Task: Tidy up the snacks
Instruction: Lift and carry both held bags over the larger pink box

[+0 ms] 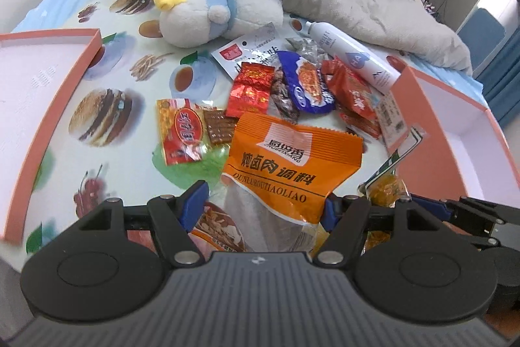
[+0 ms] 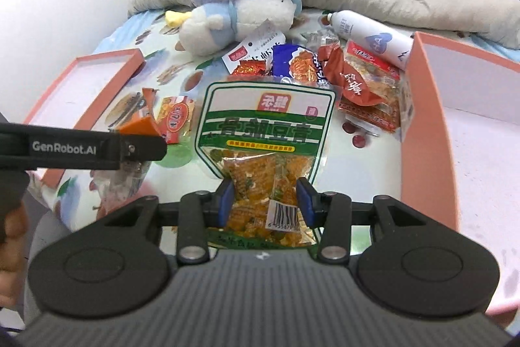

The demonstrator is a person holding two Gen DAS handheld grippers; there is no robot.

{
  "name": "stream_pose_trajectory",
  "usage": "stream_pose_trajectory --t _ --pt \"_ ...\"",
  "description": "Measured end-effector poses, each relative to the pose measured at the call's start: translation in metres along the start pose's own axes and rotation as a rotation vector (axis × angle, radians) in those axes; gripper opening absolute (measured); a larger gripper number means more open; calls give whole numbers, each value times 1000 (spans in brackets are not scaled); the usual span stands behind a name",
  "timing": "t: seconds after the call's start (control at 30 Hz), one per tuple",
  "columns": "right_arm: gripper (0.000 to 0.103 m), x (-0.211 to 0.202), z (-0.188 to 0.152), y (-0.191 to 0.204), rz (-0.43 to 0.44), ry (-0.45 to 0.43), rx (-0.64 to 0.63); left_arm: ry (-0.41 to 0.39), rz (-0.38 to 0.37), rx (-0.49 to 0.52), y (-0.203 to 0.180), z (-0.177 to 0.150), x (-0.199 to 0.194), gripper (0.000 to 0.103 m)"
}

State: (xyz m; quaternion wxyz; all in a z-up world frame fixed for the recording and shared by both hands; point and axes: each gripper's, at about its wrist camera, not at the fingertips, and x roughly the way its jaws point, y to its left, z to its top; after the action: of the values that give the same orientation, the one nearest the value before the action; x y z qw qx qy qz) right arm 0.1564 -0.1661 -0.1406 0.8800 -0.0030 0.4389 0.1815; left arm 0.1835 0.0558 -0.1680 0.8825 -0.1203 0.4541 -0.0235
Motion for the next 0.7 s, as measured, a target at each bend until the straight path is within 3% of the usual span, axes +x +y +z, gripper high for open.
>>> stream_pose_trajectory --t 0.3,0.7 --pt "45 -41 -14 0 -12 -49 34 -34 -14 1 -19 -14 -33 73" --pt "45 -83 5 -18 -51 -158 66 -106 -38 27 -48 16 -66 73"
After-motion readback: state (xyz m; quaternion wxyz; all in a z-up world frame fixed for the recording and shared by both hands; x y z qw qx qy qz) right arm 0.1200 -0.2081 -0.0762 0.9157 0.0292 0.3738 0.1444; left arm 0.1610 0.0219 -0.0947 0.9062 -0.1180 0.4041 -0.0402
